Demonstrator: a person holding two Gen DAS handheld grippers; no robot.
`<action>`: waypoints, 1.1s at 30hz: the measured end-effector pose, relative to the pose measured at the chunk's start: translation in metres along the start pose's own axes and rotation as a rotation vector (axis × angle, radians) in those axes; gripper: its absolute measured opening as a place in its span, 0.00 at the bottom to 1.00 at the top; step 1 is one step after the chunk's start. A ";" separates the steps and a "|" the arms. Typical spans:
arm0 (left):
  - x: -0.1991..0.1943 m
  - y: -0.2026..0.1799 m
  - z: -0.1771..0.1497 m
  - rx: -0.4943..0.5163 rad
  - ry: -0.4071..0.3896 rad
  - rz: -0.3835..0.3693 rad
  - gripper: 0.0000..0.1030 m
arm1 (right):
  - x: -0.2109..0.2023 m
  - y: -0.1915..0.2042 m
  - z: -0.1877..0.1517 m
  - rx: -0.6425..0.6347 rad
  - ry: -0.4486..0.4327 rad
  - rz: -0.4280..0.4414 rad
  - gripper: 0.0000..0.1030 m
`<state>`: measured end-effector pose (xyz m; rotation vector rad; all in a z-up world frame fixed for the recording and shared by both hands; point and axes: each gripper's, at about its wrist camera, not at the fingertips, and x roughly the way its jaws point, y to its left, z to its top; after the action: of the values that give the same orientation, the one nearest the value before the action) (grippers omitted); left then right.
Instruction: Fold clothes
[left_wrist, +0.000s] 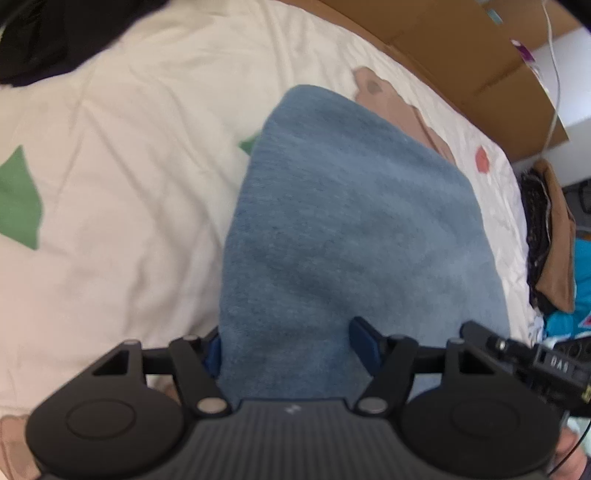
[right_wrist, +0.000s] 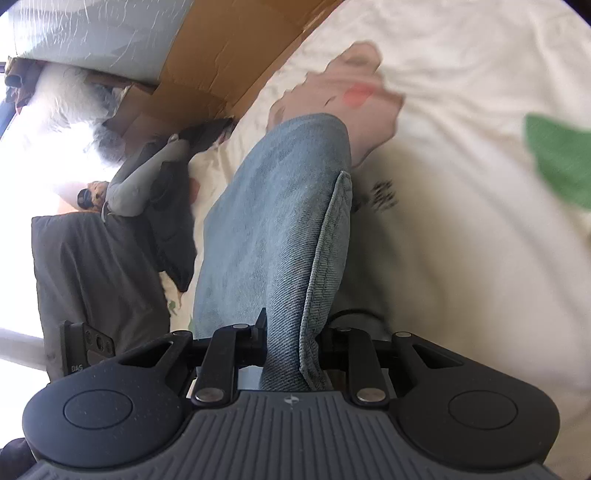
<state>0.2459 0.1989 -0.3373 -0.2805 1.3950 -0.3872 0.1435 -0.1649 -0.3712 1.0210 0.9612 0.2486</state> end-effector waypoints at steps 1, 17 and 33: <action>0.003 -0.008 -0.001 0.014 0.007 0.000 0.68 | -0.007 -0.003 0.003 -0.004 -0.003 -0.007 0.21; 0.076 -0.166 -0.043 0.173 0.077 -0.072 0.67 | -0.151 -0.097 0.037 0.016 -0.055 -0.140 0.21; 0.075 -0.188 -0.019 0.174 0.026 -0.124 0.71 | -0.172 -0.134 0.048 0.071 -0.113 -0.217 0.57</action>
<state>0.2180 -0.0021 -0.3298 -0.2202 1.3629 -0.6137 0.0480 -0.3669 -0.3750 0.9761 0.9747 -0.0230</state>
